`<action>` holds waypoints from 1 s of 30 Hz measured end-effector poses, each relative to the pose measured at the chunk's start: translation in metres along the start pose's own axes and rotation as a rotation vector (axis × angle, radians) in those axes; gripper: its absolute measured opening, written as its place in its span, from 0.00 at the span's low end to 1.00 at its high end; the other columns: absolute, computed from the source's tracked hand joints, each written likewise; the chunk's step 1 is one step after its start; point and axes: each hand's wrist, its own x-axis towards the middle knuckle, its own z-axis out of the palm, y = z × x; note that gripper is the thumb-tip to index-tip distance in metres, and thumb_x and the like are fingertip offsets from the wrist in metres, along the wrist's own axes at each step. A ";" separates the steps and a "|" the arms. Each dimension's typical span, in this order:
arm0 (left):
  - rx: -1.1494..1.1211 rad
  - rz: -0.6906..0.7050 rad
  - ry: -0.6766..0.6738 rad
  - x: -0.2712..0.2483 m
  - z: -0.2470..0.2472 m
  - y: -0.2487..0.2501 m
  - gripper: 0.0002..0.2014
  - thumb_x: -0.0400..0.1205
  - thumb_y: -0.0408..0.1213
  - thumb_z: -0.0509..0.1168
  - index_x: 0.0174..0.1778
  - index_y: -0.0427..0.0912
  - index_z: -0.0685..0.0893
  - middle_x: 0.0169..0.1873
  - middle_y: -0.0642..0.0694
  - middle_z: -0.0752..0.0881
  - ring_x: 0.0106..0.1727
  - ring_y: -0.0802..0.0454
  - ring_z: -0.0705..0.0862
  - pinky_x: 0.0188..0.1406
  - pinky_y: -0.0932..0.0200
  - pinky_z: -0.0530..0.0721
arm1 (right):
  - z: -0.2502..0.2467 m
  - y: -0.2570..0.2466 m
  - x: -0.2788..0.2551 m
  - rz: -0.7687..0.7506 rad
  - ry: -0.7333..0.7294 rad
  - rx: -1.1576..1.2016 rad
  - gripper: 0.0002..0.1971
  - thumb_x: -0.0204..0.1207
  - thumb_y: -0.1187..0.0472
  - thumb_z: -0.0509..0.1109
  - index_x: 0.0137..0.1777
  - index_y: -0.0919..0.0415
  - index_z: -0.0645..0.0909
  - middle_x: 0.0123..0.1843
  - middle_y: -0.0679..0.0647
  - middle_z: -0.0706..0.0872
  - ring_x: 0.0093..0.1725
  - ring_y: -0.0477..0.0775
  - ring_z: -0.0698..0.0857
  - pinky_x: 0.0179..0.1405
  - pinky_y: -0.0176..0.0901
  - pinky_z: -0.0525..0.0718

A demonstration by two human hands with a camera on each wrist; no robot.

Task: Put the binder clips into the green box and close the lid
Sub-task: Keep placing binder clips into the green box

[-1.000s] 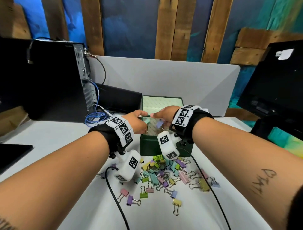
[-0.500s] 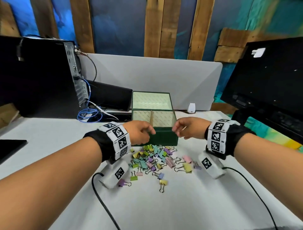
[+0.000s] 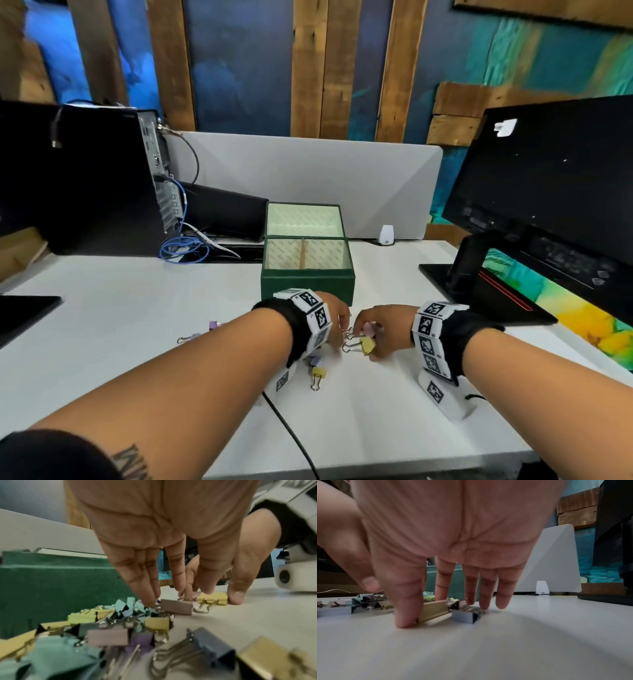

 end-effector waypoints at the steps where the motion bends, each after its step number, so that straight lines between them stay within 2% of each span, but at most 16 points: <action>1: 0.015 0.001 -0.022 0.002 0.000 0.003 0.20 0.77 0.42 0.70 0.66 0.44 0.80 0.66 0.46 0.82 0.51 0.52 0.76 0.40 0.64 0.74 | 0.001 0.001 0.001 0.000 0.015 0.011 0.25 0.67 0.52 0.76 0.64 0.46 0.76 0.64 0.51 0.82 0.61 0.55 0.82 0.61 0.44 0.80; 3: 0.033 0.009 -0.062 0.008 0.000 0.006 0.21 0.78 0.41 0.69 0.67 0.41 0.79 0.64 0.44 0.82 0.50 0.53 0.74 0.29 0.68 0.69 | 0.001 0.001 0.000 0.005 0.026 0.021 0.22 0.67 0.52 0.76 0.62 0.48 0.78 0.62 0.50 0.81 0.61 0.55 0.82 0.59 0.43 0.79; 5: 0.068 0.015 -0.081 0.013 0.001 0.008 0.20 0.79 0.41 0.69 0.67 0.40 0.79 0.55 0.44 0.80 0.50 0.52 0.73 0.28 0.69 0.66 | 0.001 0.000 -0.001 0.002 0.032 0.032 0.21 0.67 0.52 0.77 0.61 0.50 0.79 0.57 0.49 0.79 0.61 0.55 0.82 0.60 0.45 0.80; 8: 0.103 0.003 -0.069 0.022 0.006 0.006 0.11 0.77 0.40 0.71 0.53 0.45 0.80 0.47 0.50 0.78 0.48 0.51 0.75 0.28 0.67 0.67 | 0.001 0.000 -0.002 -0.010 0.043 0.031 0.20 0.66 0.52 0.77 0.59 0.48 0.79 0.59 0.50 0.77 0.59 0.55 0.83 0.60 0.47 0.82; 10: 0.103 -0.002 -0.045 0.026 0.010 0.002 0.09 0.75 0.38 0.72 0.46 0.49 0.78 0.40 0.52 0.80 0.46 0.51 0.77 0.28 0.67 0.68 | 0.002 0.000 -0.002 -0.007 0.038 0.023 0.21 0.66 0.52 0.76 0.59 0.47 0.79 0.63 0.52 0.75 0.60 0.56 0.82 0.61 0.49 0.82; 12: 0.085 -0.005 -0.038 0.028 0.011 0.001 0.08 0.74 0.37 0.72 0.42 0.48 0.78 0.34 0.53 0.78 0.44 0.51 0.77 0.27 0.67 0.69 | 0.003 -0.001 -0.002 -0.005 0.026 0.002 0.22 0.67 0.52 0.75 0.61 0.46 0.78 0.64 0.53 0.73 0.61 0.57 0.82 0.63 0.49 0.81; 16: 0.073 -0.019 0.016 0.022 0.009 -0.002 0.17 0.73 0.37 0.74 0.29 0.49 0.70 0.29 0.55 0.73 0.40 0.51 0.76 0.25 0.66 0.67 | 0.004 -0.002 0.000 0.001 0.002 -0.003 0.22 0.65 0.53 0.76 0.60 0.46 0.77 0.64 0.54 0.72 0.60 0.58 0.83 0.62 0.50 0.83; 18: 0.041 -0.032 0.034 0.018 0.010 -0.006 0.17 0.73 0.34 0.73 0.31 0.50 0.69 0.29 0.56 0.72 0.32 0.55 0.73 0.24 0.66 0.67 | 0.003 -0.003 0.000 0.007 -0.029 -0.006 0.22 0.65 0.53 0.77 0.59 0.46 0.77 0.64 0.54 0.71 0.59 0.59 0.83 0.60 0.49 0.83; 20: -0.007 -0.045 0.041 0.015 0.012 -0.010 0.12 0.72 0.33 0.71 0.38 0.50 0.73 0.30 0.57 0.73 0.30 0.57 0.72 0.24 0.65 0.69 | 0.004 -0.003 0.000 0.004 -0.048 -0.018 0.21 0.64 0.52 0.77 0.57 0.46 0.77 0.64 0.54 0.71 0.58 0.61 0.84 0.58 0.49 0.83; 23: -0.096 -0.053 0.035 0.012 0.015 -0.017 0.11 0.72 0.34 0.70 0.44 0.52 0.78 0.31 0.56 0.76 0.38 0.51 0.78 0.35 0.62 0.77 | 0.006 -0.004 0.000 0.000 -0.048 -0.026 0.17 0.63 0.51 0.76 0.49 0.45 0.75 0.63 0.54 0.72 0.56 0.62 0.84 0.58 0.52 0.84; 26: -0.125 -0.025 0.049 0.006 0.012 -0.024 0.09 0.75 0.34 0.68 0.49 0.49 0.84 0.36 0.53 0.79 0.41 0.52 0.78 0.36 0.63 0.78 | 0.005 -0.002 -0.002 0.006 -0.025 0.010 0.15 0.62 0.50 0.76 0.44 0.46 0.73 0.61 0.54 0.72 0.47 0.59 0.83 0.53 0.50 0.83; 28: -0.157 -0.025 0.085 0.002 0.008 -0.031 0.06 0.76 0.35 0.67 0.47 0.48 0.83 0.39 0.53 0.81 0.40 0.53 0.79 0.40 0.63 0.81 | 0.001 -0.001 -0.004 0.009 0.001 0.057 0.14 0.62 0.51 0.75 0.44 0.47 0.74 0.59 0.53 0.73 0.43 0.56 0.80 0.45 0.44 0.81; 30: -0.198 -0.035 0.122 -0.001 0.005 -0.039 0.03 0.78 0.36 0.66 0.42 0.50 0.80 0.38 0.55 0.81 0.38 0.56 0.80 0.39 0.65 0.81 | -0.002 0.001 -0.005 0.020 0.026 0.097 0.14 0.62 0.52 0.75 0.44 0.48 0.74 0.56 0.52 0.73 0.44 0.55 0.79 0.37 0.38 0.76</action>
